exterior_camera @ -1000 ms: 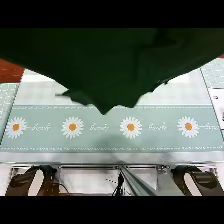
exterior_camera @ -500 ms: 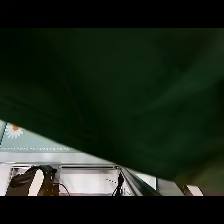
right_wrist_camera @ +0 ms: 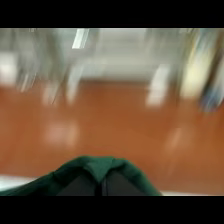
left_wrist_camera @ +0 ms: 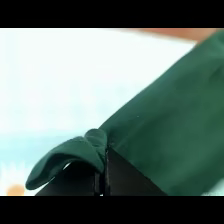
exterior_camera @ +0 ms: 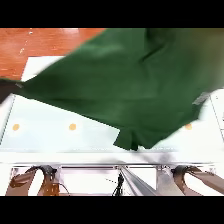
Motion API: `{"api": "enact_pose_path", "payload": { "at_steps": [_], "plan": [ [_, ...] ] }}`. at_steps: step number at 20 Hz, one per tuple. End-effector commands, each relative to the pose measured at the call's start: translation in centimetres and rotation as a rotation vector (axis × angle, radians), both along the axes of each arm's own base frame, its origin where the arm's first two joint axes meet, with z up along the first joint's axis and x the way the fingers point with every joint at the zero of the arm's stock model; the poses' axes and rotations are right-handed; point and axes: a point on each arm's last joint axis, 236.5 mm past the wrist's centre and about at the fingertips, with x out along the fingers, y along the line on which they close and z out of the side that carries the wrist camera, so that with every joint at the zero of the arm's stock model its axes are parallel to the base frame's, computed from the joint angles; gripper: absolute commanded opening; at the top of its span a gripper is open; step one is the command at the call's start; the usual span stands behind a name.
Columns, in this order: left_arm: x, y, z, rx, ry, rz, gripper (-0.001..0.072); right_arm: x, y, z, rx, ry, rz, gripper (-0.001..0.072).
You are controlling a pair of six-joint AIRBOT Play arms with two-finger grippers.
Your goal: Fold the shirts.
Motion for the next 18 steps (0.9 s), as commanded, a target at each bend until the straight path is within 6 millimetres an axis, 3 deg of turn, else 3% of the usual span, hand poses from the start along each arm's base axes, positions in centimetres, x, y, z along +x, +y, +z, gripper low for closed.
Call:
{"api": "enact_pose_path", "payload": {
  "at_steps": [1, 3, 4, 5, 7, 8, 9, 10, 12, 15, 16, 18],
  "plan": [
    [-0.2, 0.3, -13.2, -0.099, 0.291, 0.049, 0.0026, 4.5, 3.4, -16.0, 0.122, 0.454, 0.133, 0.004],
    [-0.9, 0.3, -19.3, -0.159, 0.396, 0.107, 0.0027, 4.6, 4.6, -23.1, 0.173, 0.669, 0.161, 0.004],
    [-1.5, -0.1, -21.7, -0.195, 0.442, 0.129, 0.0027, 4.4, 5.0, -25.7, 0.196, 0.75, 0.16, 0.004],
    [-2.1, -0.5, -23.5, -0.225, 0.479, 0.142, 0.0027, 4.1, 5.7, -27.8, 0.211, 0.818, 0.165, 0.004],
    [-3.3, -1.1, -25.7, -0.264, 0.534, 0.157, 0.0027, 4.0, 6.7, -29.7, 0.2, 0.864, 0.191, 0.0045],
    [-3.6, -1.1, -26.3, -0.268, 0.548, 0.161, 0.0027, 3.9, 6.9, -29.8, 0.194, 0.865, 0.197, 0.0164],
    [-3.7, -1.1, -26.6, -0.266, 0.55, 0.161, 0.0027, 3.9, 6.7, -29.4, 0.192, 0.859, 0.195, 0.0376],
    [-3.7, -1.1, -26.5, -0.262, 0.545, 0.154, 0.0027, 3.4, 6.2, -28.8, 0.175, 0.856, 0.206, 0.0478],
    [-3.7, -1.1, -26.5, -0.261, 0.544, 0.154, 0.0026, 0.8, 2.9, -28.0, 0.05, 0.9, 0.19, 0.0487],
    [-3.5, -1.0, -26.5, -0.244, 0.524, 0.141, 0.0027, -6.1, -8.2, -28.3, -0.257, 1.116, -0.069, 0.0421],
    [-3.5, -1.0, -26.5, -0.232, 0.512, 0.129, 0.0027, -7.5, -9.5, -28.4, -0.206, 1.125, -0.123, 0.0421],
    [-3.5, -1.0, -26.5, -0.229, 0.51, 0.125, 0.0026, -11.1, -9.1, -30.4, -0.046, 1.141, -0.14, 0.0421]
  ]
}}
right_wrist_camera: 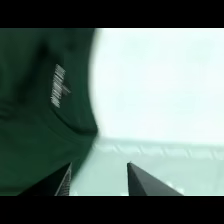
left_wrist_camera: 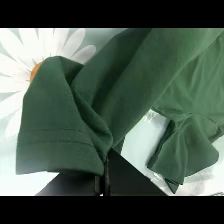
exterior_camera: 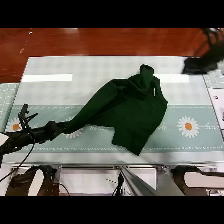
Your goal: Fold the shirts.
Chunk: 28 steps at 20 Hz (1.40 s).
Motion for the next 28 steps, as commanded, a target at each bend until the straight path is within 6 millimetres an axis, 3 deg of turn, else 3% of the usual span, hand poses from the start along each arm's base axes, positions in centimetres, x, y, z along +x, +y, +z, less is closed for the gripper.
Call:
{"api": "enact_pose_path", "payload": {
  "at_steps": [1, 3, 4, 6, 8, 11, 13, 18, 20, 22, 25, 26, 27, 28],
  "plan": [
    [0.0, 0.1, -0.2, 0.011, -0.013, -0.013, 0.0027, -7.7, -2.2, -3.1, 0.039, 0.1, -0.135, 0.0424],
    [0.0, 0.1, -0.2, 0.011, -0.013, -0.012, 0.0027, -11.9, 1.0, -7.1, 0.164, 0.118, -0.175, 0.0529],
    [0.0, 0.1, -0.2, 0.011, -0.013, -0.013, 0.0027, -13.3, 3.8, -8.6, 0.269, 0.099, -0.173, 0.0583],
    [0.0, 0.1, -0.2, 0.011, -0.013, -0.013, 0.0026, -15.4, 8.3, -10.6, 0.457, 0.09, -0.222, 0.0604],
    [0.0, 0.0, -0.1, 0.006, -0.011, -0.014, 0.0027, -17.7, 10.2, -13.1, 0.531, 0.124, -0.272, 0.0604],
    [0.2, -0.4, 0.3, -0.02, -0.019, -0.007, 0.0027, -20.3, 11.0, -16.3, 0.546, 0.18, -0.305, 0.06],
    [0.4, -0.7, 0.7, -0.041, -0.026, -0.001, 0.0027, -20.4, 11.1, -16.9, 0.556, 0.17, -0.329, 0.0595],
    [0.4, -0.8, 0.7, -0.045, -0.028, 0.001, 0.0026, -16.7, 11.6, -15.5, 0.652, 0.033, -0.415, 0.0591],
    [0.5, -0.7, 0.7, -0.045, -0.028, 0.001, 0.0027, -16.5, 11.7, -15.7, 0.642, 0.029, -0.418, 0.055],
    [0.5, -0.7, 0.7, -0.045, -0.028, 0.001, 0.0027, -16.9, 12.9, -16.5, 0.605, 0.049, -0.385, 0.0543],
    [0.5, -0.7, 0.7, -0.045, -0.028, 0.001, 0.0026, -17.0, 16.4, -18.5, 0.585, 0.096, -0.371, 0.0533],
    [0.5, -0.7, 0.8, -0.045, -0.029, 0.001, 0.0027, -17.0, 17.7, -19.0, 0.593, 0.108, -0.369, 0.0399],
    [0.6, -0.7, 0.9, -0.044, -0.033, 0.003, 0.0027, -16.8, 18.5, -19.1, 0.604, 0.109, -0.368, 0.0186],
    [0.9, -0.6, 1.2, -0.04, -0.044, 0.004, 0.0027, -16.3, 19.0, -18.5, 0.617, 0.101, -0.359, 0.0041]
  ]
}}
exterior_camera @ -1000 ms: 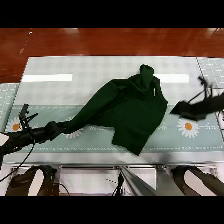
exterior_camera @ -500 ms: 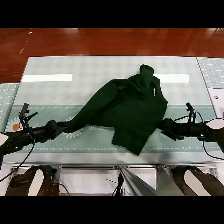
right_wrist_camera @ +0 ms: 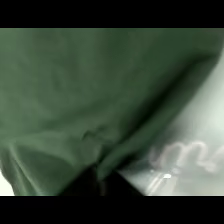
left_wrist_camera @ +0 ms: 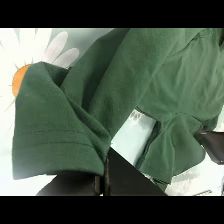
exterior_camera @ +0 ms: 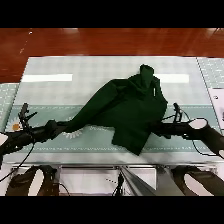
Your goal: Fold the shirts.
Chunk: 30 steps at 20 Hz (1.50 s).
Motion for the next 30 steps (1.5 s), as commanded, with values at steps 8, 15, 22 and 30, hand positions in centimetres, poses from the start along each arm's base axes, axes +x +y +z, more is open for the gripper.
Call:
{"api": "enact_pose_path", "payload": {
  "at_steps": [8, 15, 22, 30],
  "plan": [
    [9.6, 2.9, 24.3, 0.044, -0.641, 0.152, 0.0026, 8.6, -0.8, 33.6, 0.022, -0.893, 0.081, 0.0039],
    [5.4, 8.6, 51.3, 0.045, -1.345, 0.522, 0.0027, -1.1, -5.1, 62.1, -0.206, -1.575, -0.111, 0.0038],
    [-6.4, 5.0, 58.1, 0.047, -1.613, 0.483, 0.0027, -5.4, -4.2, 67.3, -0.195, -1.698, -0.148, 0.0039],
    [-7.0, 2.4, 49.9, 0.533, -1.44, 0.234, 0.0027, -2.9, -6.6, 56.9, -0.43, -1.28, -0.064, 0.0038]
  ]
}}
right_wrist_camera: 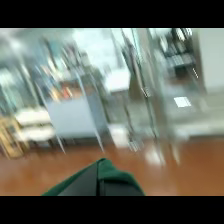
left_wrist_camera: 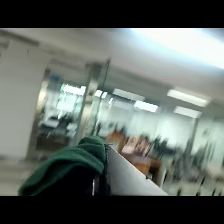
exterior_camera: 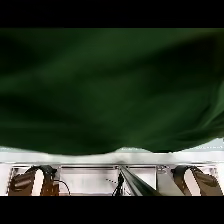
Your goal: Fold the shirts.
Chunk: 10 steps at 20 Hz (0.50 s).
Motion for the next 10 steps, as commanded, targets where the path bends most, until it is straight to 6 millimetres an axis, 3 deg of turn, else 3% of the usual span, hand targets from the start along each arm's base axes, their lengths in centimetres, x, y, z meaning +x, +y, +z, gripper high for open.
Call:
{"api": "enact_pose_path", "payload": {
  "at_steps": [1, 3, 5, 9, 10],
  "plan": [
    [2.8, -0.2, -7.9, 0.165, 0.311, 0.053, 0.0026, 1.5, -3.9, -7.3, -0.135, 0.285, -0.166, 0.0038],
    [5.6, 1.0, -14.4, 0.135, 0.556, 0.042, 0.0026, 2.8, -6.4, -11.9, -0.201, 0.478, -0.217, 0.0038],
    [8.1, 1.4, -20.0, 0.079, 0.724, -0.002, 0.0026, 5.0, -7.1, -15.5, -0.226, 0.629, -0.167, 0.0039],
    [12.8, 2.4, -30.0, -0.056, 0.953, -0.056, 0.0027, 13.1, -6.2, -21.8, -0.181, 0.83, 0.029, 0.0038],
    [14.1, 2.5, -32.0, -0.119, 0.983, -0.074, 0.0027, 15.6, -5.2, -24.0, -0.186, 0.873, 0.083, 0.0038]
  ]
}}
